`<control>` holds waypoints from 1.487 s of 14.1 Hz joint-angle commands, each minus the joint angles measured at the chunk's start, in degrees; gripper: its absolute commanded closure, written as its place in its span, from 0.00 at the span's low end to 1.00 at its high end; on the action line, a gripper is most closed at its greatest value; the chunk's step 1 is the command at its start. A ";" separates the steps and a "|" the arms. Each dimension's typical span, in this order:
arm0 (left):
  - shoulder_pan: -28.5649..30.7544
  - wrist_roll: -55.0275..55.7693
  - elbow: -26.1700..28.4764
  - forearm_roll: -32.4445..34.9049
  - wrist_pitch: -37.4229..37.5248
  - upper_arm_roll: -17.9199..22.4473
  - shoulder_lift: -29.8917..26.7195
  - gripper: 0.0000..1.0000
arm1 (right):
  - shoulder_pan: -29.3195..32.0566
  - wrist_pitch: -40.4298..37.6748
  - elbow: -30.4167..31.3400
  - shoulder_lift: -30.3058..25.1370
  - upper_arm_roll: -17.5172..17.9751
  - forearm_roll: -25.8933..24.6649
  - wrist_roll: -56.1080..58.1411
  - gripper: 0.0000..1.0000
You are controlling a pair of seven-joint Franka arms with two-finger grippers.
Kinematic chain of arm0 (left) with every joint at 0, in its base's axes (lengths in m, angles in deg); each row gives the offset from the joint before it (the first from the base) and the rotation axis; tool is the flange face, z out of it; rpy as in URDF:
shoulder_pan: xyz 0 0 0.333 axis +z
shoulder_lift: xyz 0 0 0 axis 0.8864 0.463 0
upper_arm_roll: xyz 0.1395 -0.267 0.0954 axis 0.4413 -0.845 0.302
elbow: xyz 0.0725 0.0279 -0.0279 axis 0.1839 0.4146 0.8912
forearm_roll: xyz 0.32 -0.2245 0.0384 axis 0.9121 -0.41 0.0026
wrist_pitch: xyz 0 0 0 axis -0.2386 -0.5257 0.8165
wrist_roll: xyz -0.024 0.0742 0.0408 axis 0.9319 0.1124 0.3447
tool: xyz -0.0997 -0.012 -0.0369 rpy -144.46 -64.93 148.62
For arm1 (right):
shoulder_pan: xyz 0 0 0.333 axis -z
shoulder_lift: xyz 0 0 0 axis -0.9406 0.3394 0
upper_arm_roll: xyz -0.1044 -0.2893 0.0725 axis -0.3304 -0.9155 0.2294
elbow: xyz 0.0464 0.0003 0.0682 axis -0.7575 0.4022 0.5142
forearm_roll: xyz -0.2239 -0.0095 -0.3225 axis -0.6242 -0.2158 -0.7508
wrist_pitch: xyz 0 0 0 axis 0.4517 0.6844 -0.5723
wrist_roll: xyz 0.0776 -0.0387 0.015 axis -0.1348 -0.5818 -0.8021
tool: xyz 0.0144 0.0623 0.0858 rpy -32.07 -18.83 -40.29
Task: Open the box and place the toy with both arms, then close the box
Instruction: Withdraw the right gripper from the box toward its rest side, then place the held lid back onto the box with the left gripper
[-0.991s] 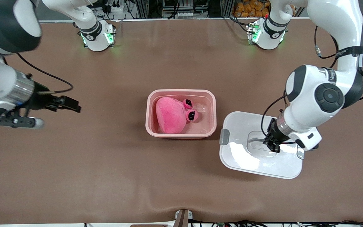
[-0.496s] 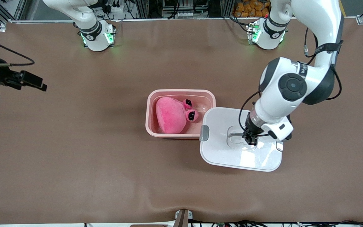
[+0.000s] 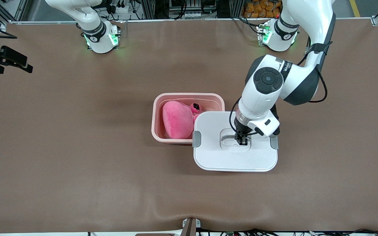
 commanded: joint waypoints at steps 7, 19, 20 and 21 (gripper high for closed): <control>-5.20 7.33 -1.57 1.08 -0.72 0.38 1.88 1.00 | 3.58 -1.04 1.19 -2.38 2.62 -2.28 0.86 0.00; -14.43 19.18 -5.52 3.54 -0.81 1.08 5.75 1.00 | 3.50 -0.34 1.81 -3.00 2.45 -5.53 0.69 0.00; -14.61 19.89 -5.87 3.54 -0.81 1.08 5.84 1.00 | 3.41 -0.08 1.81 -3.00 2.53 -5.44 0.77 0.00; -15.13 21.47 -5.97 3.54 -0.81 1.17 6.27 1.00 | 3.41 0.01 1.89 -2.91 2.53 -4.92 0.69 0.00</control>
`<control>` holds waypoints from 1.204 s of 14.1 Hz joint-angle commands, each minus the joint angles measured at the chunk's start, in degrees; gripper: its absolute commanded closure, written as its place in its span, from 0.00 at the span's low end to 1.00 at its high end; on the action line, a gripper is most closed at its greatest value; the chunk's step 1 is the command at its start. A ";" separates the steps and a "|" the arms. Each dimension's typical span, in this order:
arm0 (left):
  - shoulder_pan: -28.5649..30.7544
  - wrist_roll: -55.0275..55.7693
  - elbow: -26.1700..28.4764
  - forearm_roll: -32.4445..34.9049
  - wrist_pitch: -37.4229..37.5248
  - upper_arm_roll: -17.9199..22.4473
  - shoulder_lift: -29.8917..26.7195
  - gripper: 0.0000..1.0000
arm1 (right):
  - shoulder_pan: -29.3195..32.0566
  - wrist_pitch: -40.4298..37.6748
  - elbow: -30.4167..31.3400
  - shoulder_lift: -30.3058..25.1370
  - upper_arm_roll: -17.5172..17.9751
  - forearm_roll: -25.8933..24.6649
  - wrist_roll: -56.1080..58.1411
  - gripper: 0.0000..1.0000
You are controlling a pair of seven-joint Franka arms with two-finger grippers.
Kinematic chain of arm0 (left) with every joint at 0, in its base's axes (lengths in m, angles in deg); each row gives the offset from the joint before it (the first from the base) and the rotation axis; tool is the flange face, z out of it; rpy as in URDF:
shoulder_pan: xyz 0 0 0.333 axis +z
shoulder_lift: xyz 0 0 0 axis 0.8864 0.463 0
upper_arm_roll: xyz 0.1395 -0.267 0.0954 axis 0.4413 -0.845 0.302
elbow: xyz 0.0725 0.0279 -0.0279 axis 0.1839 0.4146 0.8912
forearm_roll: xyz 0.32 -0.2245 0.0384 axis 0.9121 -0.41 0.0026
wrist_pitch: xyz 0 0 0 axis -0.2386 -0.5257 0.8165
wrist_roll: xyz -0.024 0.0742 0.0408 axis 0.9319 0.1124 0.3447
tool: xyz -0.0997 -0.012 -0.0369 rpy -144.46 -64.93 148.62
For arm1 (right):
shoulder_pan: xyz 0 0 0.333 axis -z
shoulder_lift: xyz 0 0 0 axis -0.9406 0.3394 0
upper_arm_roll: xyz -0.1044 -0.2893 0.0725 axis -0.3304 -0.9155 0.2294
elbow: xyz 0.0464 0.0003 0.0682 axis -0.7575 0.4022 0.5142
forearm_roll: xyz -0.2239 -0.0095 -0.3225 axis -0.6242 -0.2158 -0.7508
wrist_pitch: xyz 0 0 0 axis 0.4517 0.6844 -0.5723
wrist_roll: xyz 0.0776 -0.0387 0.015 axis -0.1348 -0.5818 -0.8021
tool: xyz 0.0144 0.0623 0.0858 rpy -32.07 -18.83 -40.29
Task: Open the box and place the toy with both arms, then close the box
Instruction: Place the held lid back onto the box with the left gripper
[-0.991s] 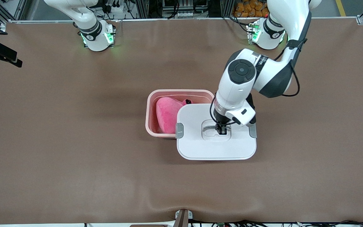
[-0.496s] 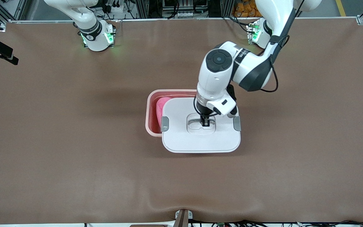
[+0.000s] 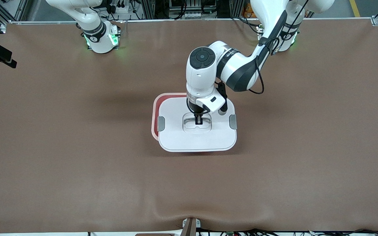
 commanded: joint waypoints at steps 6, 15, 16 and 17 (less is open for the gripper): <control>-4.16 5.63 -1.44 5.55 -0.88 0.23 1.10 1.00 | 1.38 4.08 3.02 -1.11 0.86 1.01 0.23 0.00; -3.28 -0.96 7.94 4.67 -7.21 -2.05 -5.13 1.00 | 1.03 4.69 3.90 -1.11 0.86 1.01 0.32 0.00; -3.28 -0.88 10.05 4.67 -8.44 -2.05 -6.01 1.00 | 1.03 4.61 3.90 -1.11 0.86 1.01 0.32 0.00; -3.37 -0.79 10.77 4.67 -8.97 -2.05 -6.19 1.00 | 1.03 4.61 3.90 -1.11 0.86 1.01 0.32 0.00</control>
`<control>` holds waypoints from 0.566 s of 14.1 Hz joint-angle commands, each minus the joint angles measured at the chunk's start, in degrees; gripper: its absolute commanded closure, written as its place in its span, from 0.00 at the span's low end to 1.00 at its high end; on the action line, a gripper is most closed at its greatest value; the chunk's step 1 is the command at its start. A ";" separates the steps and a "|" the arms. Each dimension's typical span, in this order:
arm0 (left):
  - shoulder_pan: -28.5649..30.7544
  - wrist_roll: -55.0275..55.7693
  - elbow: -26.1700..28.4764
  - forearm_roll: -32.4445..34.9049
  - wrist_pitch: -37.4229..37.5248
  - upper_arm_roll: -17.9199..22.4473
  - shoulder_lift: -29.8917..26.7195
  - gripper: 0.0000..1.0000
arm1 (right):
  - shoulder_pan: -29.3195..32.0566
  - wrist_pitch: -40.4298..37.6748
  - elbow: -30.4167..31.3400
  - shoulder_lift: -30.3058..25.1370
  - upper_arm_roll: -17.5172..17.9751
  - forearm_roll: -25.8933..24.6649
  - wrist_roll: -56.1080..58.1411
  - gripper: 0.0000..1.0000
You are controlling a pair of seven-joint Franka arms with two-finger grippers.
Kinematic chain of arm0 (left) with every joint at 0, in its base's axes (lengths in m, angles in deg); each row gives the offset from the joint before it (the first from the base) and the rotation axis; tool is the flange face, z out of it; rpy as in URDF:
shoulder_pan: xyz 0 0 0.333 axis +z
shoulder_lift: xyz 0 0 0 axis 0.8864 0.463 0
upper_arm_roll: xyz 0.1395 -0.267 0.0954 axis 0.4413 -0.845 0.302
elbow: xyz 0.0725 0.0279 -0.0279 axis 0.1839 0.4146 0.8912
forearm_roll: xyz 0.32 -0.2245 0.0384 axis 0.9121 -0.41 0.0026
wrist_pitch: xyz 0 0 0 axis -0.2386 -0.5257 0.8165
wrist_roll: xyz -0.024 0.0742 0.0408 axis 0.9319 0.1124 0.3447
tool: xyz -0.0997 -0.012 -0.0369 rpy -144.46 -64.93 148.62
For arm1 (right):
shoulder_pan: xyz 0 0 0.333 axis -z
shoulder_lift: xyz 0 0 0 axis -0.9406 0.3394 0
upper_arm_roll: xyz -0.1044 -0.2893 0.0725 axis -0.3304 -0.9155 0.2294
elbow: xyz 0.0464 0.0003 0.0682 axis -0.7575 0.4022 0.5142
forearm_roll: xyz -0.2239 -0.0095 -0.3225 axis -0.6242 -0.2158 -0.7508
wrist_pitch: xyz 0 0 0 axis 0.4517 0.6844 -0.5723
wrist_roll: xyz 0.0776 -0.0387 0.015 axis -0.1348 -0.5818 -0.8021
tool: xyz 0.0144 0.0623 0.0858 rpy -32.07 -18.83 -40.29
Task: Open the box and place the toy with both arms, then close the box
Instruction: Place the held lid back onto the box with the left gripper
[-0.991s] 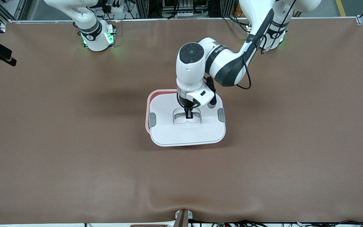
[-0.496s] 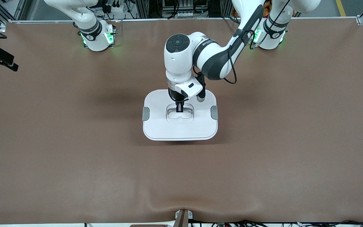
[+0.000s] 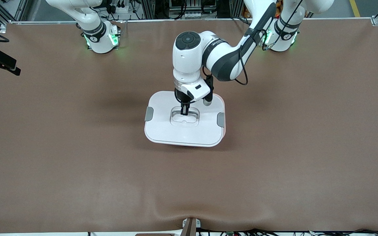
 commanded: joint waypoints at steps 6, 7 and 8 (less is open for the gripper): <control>0.60 0.96 5.99 0.04 -3.16 -0.66 -3.09 1.00 | 0.82 0.28 1.12 -1.13 0.82 0.68 0.59 0.00; 0.69 1.13 6.16 0.04 -3.16 -0.66 -3.00 1.00 | 0.82 0.37 1.12 -1.13 0.82 0.68 0.50 0.00; 0.78 1.13 6.16 0.04 -3.16 -0.66 -2.83 1.00 | 0.82 0.37 1.12 -1.13 0.82 0.68 0.50 0.00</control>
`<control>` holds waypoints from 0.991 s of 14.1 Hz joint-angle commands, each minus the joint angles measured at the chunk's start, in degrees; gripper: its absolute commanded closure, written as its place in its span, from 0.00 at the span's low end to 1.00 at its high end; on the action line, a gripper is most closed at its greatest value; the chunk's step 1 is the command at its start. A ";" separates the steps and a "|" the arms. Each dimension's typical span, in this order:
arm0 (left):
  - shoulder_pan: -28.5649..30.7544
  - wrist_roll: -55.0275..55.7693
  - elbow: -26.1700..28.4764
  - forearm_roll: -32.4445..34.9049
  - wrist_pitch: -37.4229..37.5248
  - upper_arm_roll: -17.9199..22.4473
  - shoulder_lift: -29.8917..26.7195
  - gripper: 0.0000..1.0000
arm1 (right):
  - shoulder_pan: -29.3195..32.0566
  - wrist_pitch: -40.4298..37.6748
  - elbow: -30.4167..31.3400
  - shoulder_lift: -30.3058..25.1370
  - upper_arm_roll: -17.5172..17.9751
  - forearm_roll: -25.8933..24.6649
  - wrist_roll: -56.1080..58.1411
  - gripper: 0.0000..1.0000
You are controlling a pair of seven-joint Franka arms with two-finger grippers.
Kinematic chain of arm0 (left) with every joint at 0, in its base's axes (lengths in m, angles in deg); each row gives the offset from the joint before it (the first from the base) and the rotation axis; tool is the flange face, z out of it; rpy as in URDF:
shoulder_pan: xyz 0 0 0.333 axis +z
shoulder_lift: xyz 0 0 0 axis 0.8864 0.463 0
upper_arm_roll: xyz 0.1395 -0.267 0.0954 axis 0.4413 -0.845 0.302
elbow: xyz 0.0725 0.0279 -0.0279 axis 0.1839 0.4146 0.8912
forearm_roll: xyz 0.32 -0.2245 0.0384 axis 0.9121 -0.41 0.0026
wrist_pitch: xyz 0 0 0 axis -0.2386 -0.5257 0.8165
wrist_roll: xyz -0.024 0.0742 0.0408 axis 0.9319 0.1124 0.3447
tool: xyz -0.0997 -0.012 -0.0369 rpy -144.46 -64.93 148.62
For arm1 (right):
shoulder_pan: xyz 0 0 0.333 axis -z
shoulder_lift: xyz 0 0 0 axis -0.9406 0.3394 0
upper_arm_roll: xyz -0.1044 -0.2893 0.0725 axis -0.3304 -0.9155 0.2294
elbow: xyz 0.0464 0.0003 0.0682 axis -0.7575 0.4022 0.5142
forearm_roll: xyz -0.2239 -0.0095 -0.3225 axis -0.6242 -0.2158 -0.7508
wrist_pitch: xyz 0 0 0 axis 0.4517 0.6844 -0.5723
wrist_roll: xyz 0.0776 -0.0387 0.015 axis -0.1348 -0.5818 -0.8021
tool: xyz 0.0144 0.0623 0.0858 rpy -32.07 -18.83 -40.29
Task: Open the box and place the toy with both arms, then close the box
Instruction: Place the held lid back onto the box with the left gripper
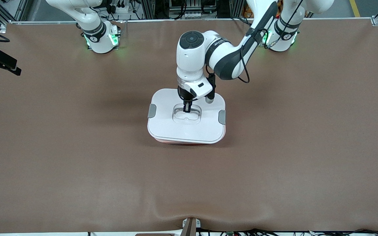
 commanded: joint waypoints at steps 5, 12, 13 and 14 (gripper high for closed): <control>0.82 0.73 1.92 0.04 -1.11 -0.43 -1.16 1.00 | 0.73 0.37 1.10 -1.04 0.63 0.67 0.67 0.00; 0.56 1.25 1.75 0.04 -1.46 -0.43 -0.11 1.00 | 0.73 0.11 1.01 -1.13 0.63 0.67 0.76 0.00; 0.30 1.52 1.75 0.04 -1.99 -0.43 -0.10 1.00 | 0.73 0.02 1.01 -1.13 0.63 0.67 0.76 0.00; 0.21 1.52 1.75 0.04 -2.08 -0.43 -0.02 1.00 | 0.73 0.11 1.01 -1.13 0.63 0.67 0.76 0.00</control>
